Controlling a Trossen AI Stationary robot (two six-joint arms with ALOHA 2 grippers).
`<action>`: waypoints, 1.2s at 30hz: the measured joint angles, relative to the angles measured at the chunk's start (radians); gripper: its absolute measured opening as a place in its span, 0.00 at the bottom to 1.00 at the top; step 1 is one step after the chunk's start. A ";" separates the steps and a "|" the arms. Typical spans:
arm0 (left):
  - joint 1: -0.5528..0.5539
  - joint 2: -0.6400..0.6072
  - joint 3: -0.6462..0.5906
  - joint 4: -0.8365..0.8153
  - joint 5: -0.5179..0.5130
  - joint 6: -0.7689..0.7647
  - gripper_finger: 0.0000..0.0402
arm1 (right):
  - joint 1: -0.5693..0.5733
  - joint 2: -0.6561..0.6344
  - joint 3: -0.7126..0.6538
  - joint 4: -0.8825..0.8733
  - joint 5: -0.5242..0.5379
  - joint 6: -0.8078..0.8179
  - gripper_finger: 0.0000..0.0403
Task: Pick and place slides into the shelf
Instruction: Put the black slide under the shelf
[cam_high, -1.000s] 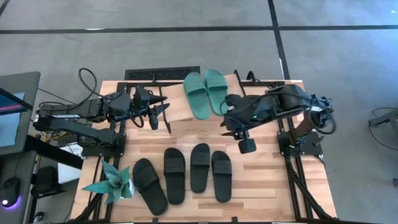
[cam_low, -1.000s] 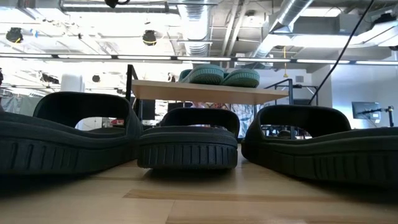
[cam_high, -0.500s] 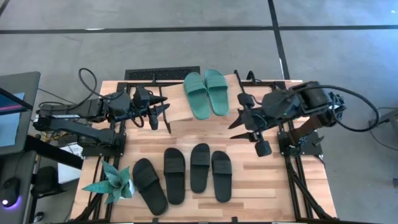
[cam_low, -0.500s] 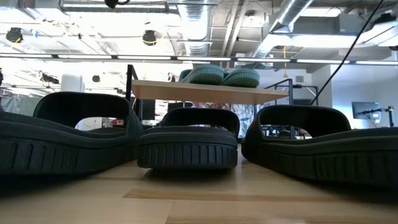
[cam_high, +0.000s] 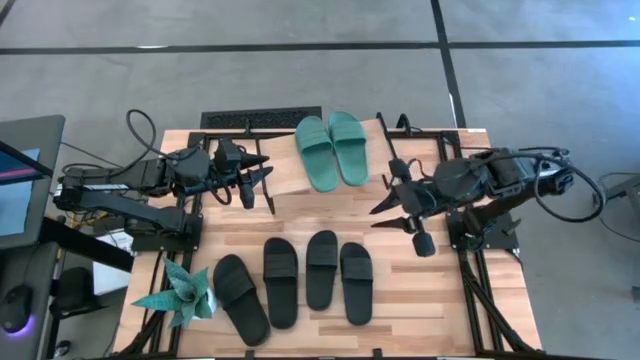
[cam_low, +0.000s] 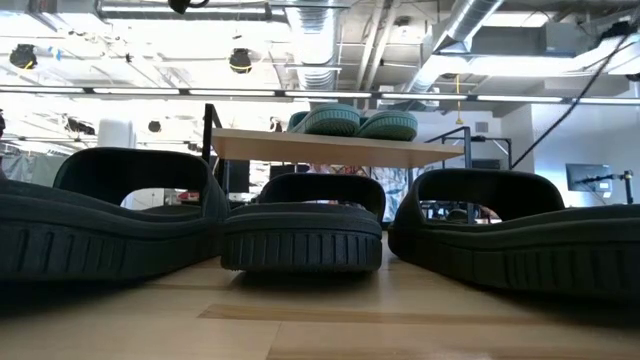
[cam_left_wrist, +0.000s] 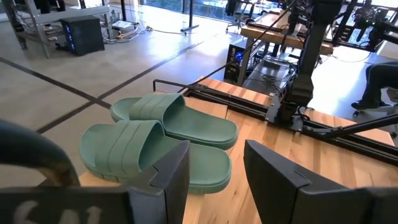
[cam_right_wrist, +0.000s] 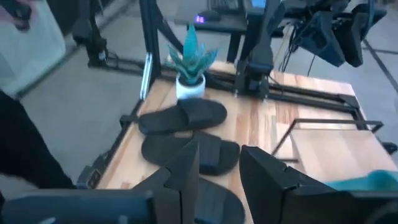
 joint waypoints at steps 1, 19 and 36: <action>0.000 0.000 0.000 0.000 0.000 0.000 0.35 | -0.002 -0.034 -0.068 0.037 0.008 0.019 0.25; 0.000 0.000 0.000 0.000 -0.003 -0.003 0.35 | 0.156 -0.159 -0.732 0.285 0.184 0.472 0.23; 0.000 0.006 -0.011 -0.028 0.059 0.005 0.35 | 0.350 0.191 -0.709 0.537 0.297 0.725 0.23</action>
